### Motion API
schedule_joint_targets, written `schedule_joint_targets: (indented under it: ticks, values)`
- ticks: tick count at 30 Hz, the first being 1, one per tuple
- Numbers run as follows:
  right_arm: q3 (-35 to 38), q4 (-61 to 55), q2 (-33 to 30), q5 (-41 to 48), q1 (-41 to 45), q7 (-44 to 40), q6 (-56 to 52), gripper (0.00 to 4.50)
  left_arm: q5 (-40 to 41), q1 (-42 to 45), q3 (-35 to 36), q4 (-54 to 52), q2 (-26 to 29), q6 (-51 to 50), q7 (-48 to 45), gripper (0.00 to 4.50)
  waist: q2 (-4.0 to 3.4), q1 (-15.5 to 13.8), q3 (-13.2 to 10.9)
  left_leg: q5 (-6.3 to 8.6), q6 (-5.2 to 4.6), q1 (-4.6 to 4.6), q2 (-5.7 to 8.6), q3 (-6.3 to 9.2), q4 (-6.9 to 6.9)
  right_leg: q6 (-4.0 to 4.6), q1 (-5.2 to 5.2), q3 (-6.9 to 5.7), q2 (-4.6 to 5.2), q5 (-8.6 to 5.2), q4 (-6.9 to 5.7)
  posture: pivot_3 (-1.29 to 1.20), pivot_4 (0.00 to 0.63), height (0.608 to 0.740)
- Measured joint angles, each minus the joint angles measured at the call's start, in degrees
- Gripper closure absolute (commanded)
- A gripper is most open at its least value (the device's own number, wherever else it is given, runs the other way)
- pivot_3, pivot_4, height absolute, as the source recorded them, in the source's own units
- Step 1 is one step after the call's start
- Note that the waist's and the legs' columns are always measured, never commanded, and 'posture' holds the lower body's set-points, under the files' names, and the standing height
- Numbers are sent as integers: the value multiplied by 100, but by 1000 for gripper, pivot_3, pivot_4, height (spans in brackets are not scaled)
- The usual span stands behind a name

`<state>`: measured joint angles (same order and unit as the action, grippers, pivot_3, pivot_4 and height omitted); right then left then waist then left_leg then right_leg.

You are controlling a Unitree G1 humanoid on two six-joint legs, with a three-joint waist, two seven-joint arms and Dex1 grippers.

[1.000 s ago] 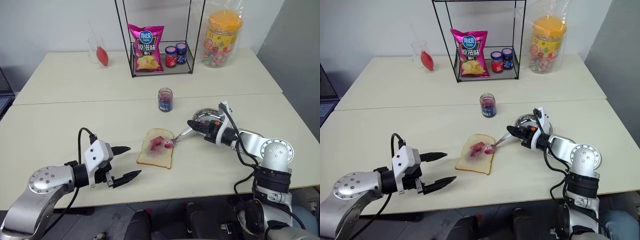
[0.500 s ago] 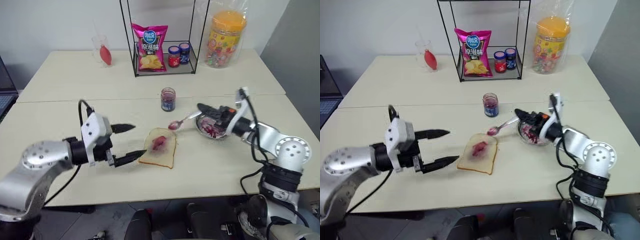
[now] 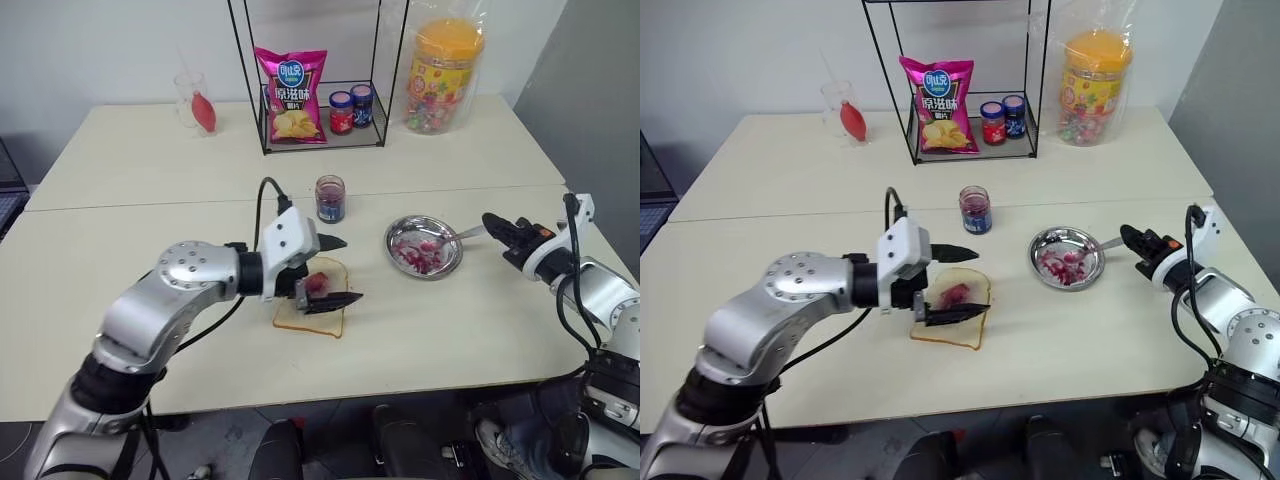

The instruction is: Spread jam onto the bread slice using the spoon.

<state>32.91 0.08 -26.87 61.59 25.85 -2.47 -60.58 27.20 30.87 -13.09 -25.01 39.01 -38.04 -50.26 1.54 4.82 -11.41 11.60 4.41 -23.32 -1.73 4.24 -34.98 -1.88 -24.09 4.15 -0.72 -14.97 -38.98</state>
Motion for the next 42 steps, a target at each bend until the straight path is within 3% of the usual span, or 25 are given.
schedule_joint_targets:
  ticks: [10,30,42]
  values:
    - [-243,625,-163,-625,42,-529,411,4482,-457,287,-483,412,-522,357,-166,0,0,-19,0,0,0,-1,2,1,-2,-1,2,1,0,1,0,0,150,740]
    - [-677,713,-99,-1582,23,-921,1254,15,-506,444,-482,501,-737,224,-97,0,0,-20,0,0,1,-1,2,2,-5,-3,3,1,0,2,-1,0,150,740]
    - [332,709,481,-542,67,-70,692,15,-507,484,-470,504,-782,221,-42,0,-1,-19,1,-1,1,0,1,3,-7,-4,4,1,0,3,-7,0,150,740]
